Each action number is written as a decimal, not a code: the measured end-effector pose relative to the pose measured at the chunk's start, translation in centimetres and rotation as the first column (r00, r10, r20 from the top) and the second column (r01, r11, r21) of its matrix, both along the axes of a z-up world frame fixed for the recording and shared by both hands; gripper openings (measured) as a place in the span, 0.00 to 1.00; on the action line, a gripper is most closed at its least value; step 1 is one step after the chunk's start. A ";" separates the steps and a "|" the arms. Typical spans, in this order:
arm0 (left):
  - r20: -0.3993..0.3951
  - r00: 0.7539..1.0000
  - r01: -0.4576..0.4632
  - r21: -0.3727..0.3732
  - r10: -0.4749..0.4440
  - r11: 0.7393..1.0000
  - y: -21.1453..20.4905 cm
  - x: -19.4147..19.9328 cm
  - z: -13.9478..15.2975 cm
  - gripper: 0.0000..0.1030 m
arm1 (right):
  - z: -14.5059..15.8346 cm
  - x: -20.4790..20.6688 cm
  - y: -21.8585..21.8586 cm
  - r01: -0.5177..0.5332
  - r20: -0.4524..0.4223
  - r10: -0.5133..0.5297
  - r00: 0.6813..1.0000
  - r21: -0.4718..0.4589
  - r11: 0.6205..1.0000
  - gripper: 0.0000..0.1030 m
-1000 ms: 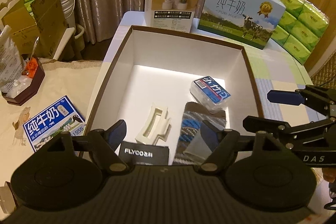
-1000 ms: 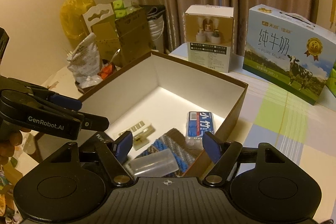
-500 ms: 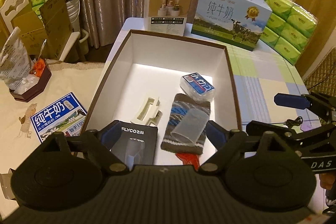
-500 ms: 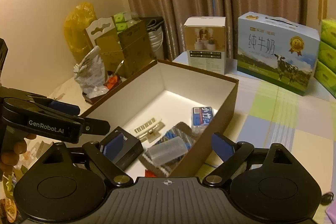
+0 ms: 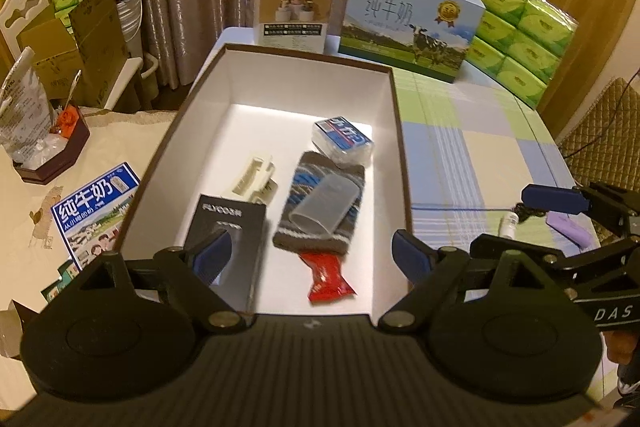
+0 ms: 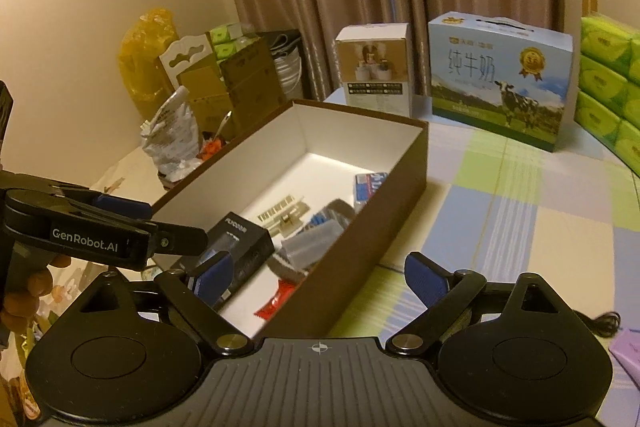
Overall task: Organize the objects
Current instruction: 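Withdraw both tools from the box toward the swab bag and purple tube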
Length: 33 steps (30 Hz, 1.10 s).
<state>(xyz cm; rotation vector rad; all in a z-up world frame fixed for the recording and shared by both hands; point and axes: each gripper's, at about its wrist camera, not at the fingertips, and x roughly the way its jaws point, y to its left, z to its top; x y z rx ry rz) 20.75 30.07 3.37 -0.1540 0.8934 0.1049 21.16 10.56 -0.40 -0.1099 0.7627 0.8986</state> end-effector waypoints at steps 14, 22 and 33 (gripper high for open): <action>-0.022 0.999 0.032 -0.008 -0.032 0.999 -5.0 -2.0 -0.4 0.83 | -0.2 -1.6 -5.5 0.012 -0.025 -0.012 1.000 -0.015 1.000 0.88; -0.062 0.995 0.080 -0.023 -0.082 0.996 -9.1 -2.2 -1.4 0.83 | -1.1 -1.7 -10.3 0.056 -0.061 -0.058 0.996 -0.043 0.998 0.88; -0.126 0.975 0.177 -0.064 -0.183 0.982 -15.7 -0.6 -3.7 0.83 | -2.9 -1.1 -17.9 0.147 -0.115 -0.160 0.980 -0.114 0.983 0.88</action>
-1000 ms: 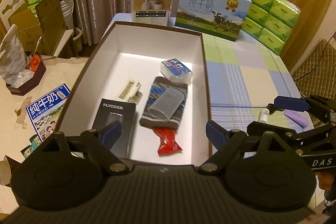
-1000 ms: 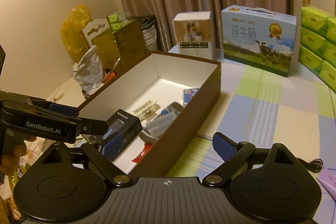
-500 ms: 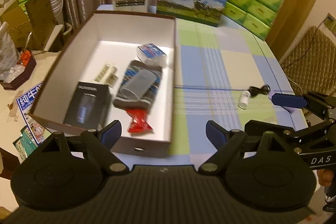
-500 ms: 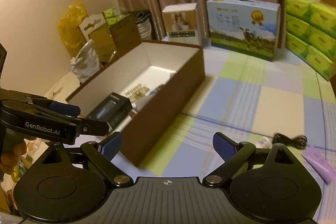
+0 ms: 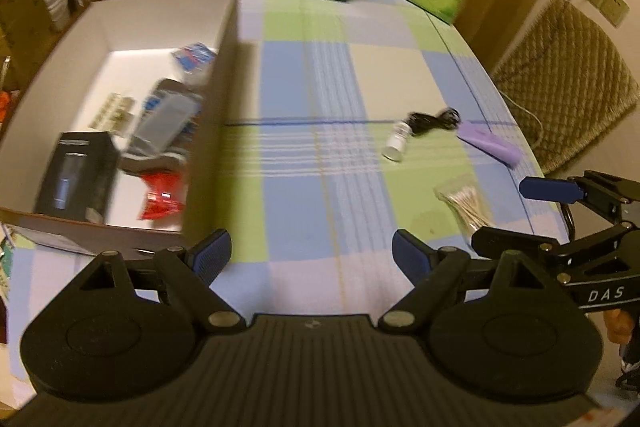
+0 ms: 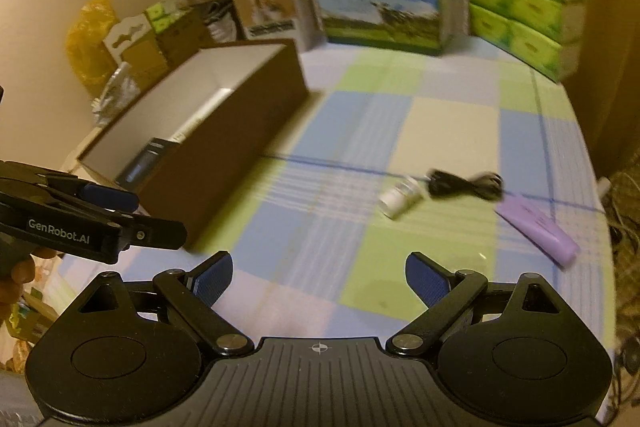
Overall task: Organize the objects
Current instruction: 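Withdraw both tools from the box toward the swab bag and purple tube, then grasp the cotton swab bag with left gripper while right gripper grasps purple tube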
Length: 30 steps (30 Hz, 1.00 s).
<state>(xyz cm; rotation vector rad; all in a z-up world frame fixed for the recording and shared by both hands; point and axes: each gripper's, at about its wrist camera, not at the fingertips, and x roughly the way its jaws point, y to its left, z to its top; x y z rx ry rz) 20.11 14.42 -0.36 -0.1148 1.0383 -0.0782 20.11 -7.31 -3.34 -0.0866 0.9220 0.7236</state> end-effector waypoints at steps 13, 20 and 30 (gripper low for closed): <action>-0.067 0.996 0.065 -0.031 -0.067 0.997 -7.4 2.2 -3.7 0.83 | -2.1 2.2 -6.5 0.059 -0.032 -0.061 0.998 -0.065 0.996 0.88; -0.087 0.994 0.066 -0.038 -0.069 0.997 -10.7 3.3 -5.4 0.82 | -3.2 3.7 -9.1 0.068 -0.035 -0.070 0.997 -0.073 0.995 0.88; -0.108 0.991 0.067 -0.069 -0.074 0.995 -14.0 5.1 -7.0 0.79 | -4.5 6.7 -11.4 0.036 -0.012 -0.037 0.999 -0.094 0.995 0.82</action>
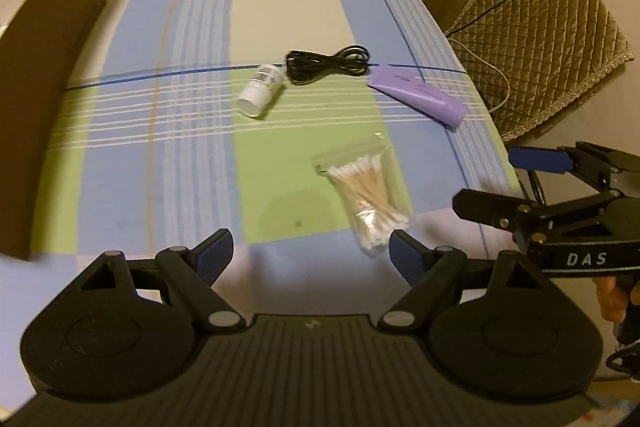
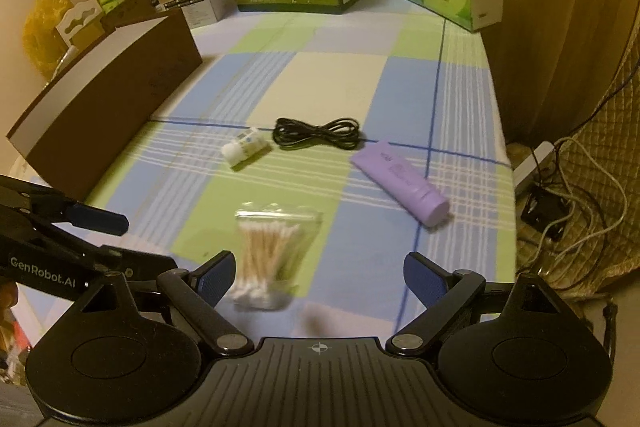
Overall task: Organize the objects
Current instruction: 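Grasp the cotton swab bag with left gripper while right gripper grasps purple tube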
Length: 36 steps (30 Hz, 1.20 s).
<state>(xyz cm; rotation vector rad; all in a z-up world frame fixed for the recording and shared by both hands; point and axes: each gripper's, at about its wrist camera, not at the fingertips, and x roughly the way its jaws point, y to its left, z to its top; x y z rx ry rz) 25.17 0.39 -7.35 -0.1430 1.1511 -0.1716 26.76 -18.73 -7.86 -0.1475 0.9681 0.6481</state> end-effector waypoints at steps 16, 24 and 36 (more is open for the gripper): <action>-0.048 0.999 -0.025 -0.040 0.023 0.999 -4.6 4.5 -4.1 0.65 | -1.8 4.6 -2.3 -0.003 0.001 0.003 1.000 -0.023 1.000 0.73; -0.033 0.999 -0.023 0.046 0.025 0.999 -5.0 5.1 -5.1 0.27 | -3.4 7.1 -1.5 -0.015 0.003 0.016 1.000 -0.048 0.999 0.72; -0.014 0.980 -0.195 0.059 0.197 0.979 2.9 4.2 -5.0 0.23 | -6.2 10.4 1.2 -0.073 0.003 0.074 0.997 -0.121 0.990 0.44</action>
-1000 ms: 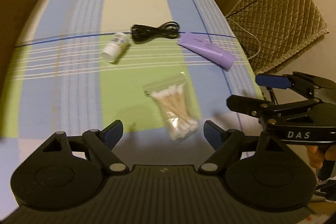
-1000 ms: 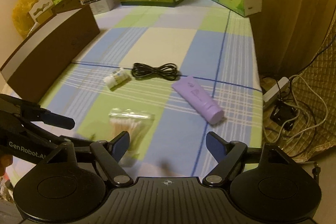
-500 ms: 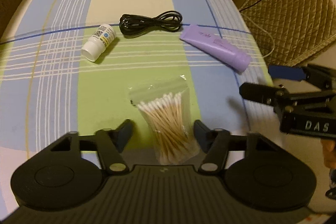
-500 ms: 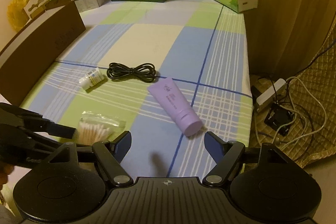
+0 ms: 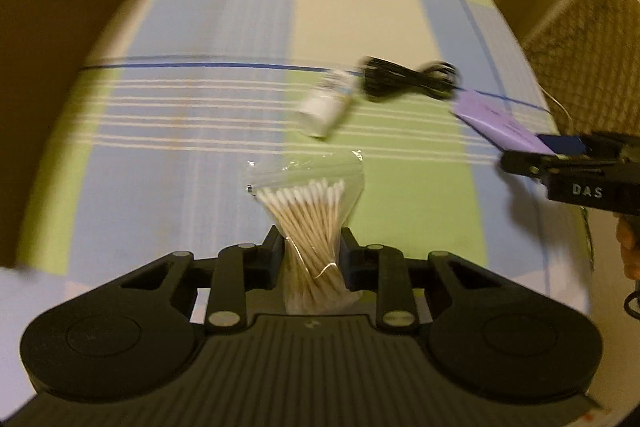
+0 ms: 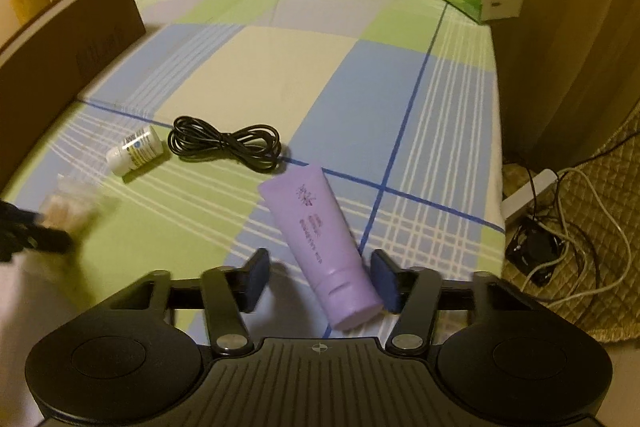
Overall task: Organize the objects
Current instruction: 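Grasp the cotton swab bag with left gripper while right gripper grasps purple tube, then carry swab bag and purple tube into the cardboard box and lower them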
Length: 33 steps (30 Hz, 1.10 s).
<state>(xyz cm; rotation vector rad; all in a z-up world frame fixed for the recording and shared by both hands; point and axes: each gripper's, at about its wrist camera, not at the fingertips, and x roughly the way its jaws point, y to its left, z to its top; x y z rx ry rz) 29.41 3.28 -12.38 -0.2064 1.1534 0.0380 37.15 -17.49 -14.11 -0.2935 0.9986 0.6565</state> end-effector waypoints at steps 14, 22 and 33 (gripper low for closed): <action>-0.022 0.995 -0.100 -0.048 0.099 0.994 5.7 -4.2 0.0 0.24 | 0.2 -8.0 1.7 -0.145 -0.055 0.147 0.988 0.039 0.989 0.28; -0.042 0.995 -0.092 -0.058 0.089 0.994 6.5 -6.2 0.0 0.25 | -0.3 -12.0 5.1 -0.229 -0.055 0.232 0.971 0.050 0.972 0.29; -0.024 0.999 -0.031 0.009 0.031 0.999 4.5 -5.6 -0.1 0.35 | -0.4 -13.2 7.8 -0.172 -0.008 0.172 0.985 0.000 0.985 0.31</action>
